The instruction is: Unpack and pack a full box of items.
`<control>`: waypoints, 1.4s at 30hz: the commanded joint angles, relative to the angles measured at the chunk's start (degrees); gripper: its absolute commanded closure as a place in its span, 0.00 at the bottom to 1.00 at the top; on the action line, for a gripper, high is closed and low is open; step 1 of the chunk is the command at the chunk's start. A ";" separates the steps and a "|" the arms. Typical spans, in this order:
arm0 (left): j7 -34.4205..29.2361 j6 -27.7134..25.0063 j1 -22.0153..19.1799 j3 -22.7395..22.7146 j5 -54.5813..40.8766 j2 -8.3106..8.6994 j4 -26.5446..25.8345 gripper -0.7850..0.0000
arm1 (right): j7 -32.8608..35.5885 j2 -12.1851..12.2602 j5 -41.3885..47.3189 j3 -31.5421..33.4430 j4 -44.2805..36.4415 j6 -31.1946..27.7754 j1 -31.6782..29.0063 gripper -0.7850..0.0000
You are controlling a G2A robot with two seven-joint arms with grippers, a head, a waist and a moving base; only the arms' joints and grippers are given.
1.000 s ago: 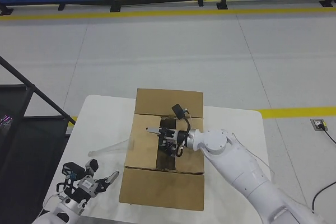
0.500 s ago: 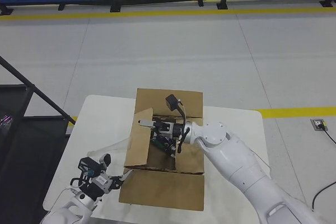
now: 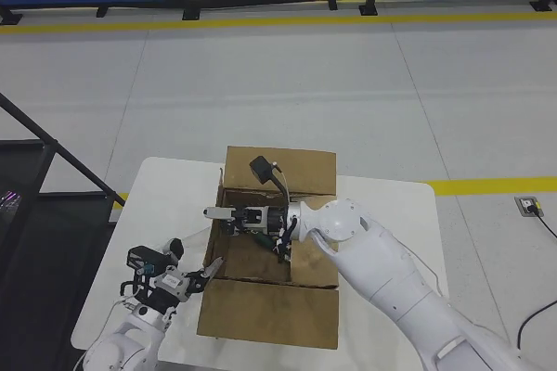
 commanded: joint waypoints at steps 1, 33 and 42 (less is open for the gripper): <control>0.37 0.00 0.84 -1.70 -1.17 0.08 -0.29 0.00 | 0.65 0.15 -0.70 0.37 -0.67 -0.25 -0.30 0.00; 0.96 -1.43 5.22 -13.29 -5.95 0.52 4.20 0.00 | 9.32 9.56 -18.73 18.86 -38.28 4.02 -23.13 0.00; 1.71 -0.50 9.19 -17.23 -7.33 0.43 -7.32 0.00 | 8.59 11.01 -20.44 23.31 -41.00 1.17 -26.78 0.00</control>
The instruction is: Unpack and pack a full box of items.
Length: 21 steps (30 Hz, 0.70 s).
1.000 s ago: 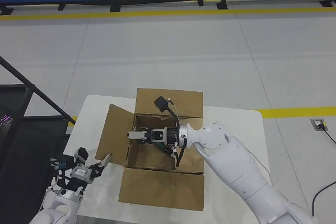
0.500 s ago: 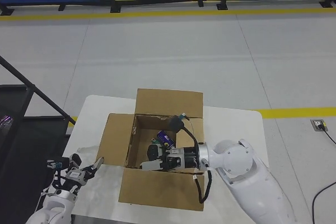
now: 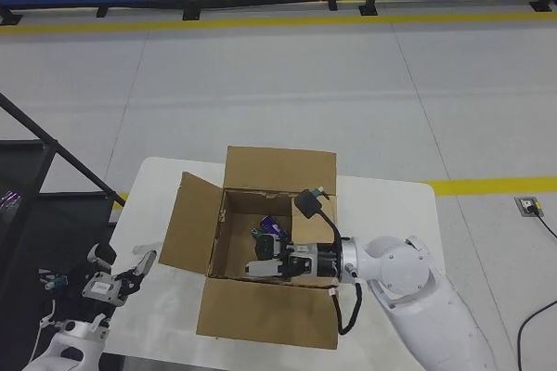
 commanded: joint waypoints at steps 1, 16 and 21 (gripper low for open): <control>0.14 0.19 0.76 -0.72 -0.35 -0.05 -3.26 0.00 | -0.17 0.43 -1.03 1.40 -0.91 -0.49 -1.16 0.00; -13.12 -2.02 -9.07 16.77 4.27 -0.51 -12.10 0.00 | -0.89 4.57 -2.16 19.57 -8.40 -5.05 -16.74 0.00; -19.15 -2.86 -22.30 29.24 -1.57 -1.89 -0.87 0.00 | -2.40 5.61 -0.48 25.71 -9.22 -7.61 -22.11 0.00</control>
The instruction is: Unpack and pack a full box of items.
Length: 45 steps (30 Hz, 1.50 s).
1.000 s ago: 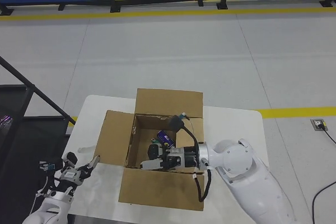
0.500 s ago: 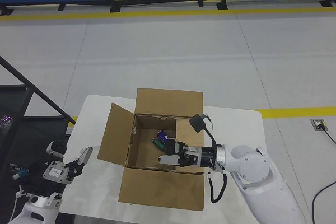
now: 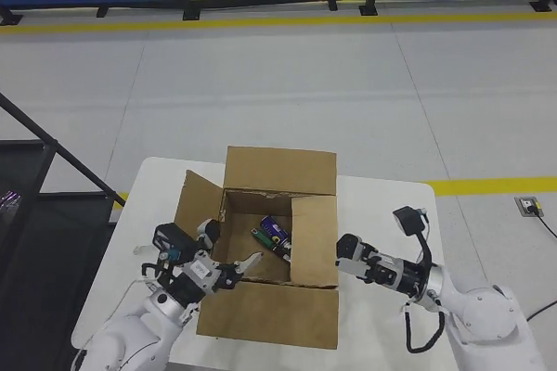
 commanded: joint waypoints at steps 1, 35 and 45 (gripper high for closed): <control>-1.88 -0.33 -5.58 4.25 -4.48 -0.63 5.49 0.00 | -1.35 0.27 -0.42 2.07 -0.30 -0.59 -1.77 0.00; -25.04 -1.20 -35.15 22.53 -42.06 -6.90 46.37 0.00 | -1.06 2.43 3.40 5.62 5.44 1.66 0.73 0.00; -24.54 -1.64 -39.56 27.50 -45.34 -9.63 54.95 0.00 | -1.33 3.21 3.66 4.84 5.58 2.72 1.62 0.00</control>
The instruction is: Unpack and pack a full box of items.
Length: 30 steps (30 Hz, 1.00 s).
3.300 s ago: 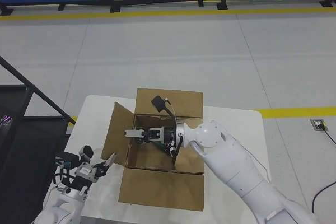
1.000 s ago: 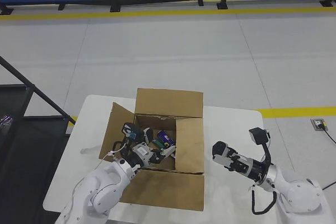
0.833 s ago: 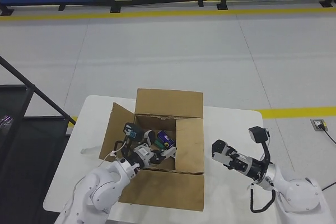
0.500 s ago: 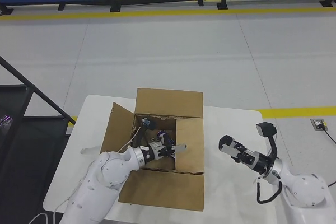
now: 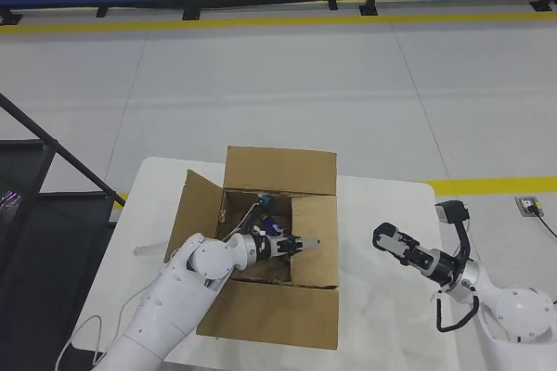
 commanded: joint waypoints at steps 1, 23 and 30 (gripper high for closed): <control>-0.02 -1.45 -0.20 0.39 -1.75 -0.42 1.05 0.00 | -0.10 0.13 -0.03 -0.22 0.03 0.09 0.16 0.00; 1.74 -4.84 5.85 -6.46 -5.05 1.17 -13.71 0.00 | -3.90 1.59 2.20 0.33 -1.07 -1.91 -0.85 0.00; 8.25 -3.06 4.78 -2.83 -1.20 -0.20 -17.38 0.00 | -7.91 2.18 5.77 5.70 -1.90 -4.76 -5.16 0.00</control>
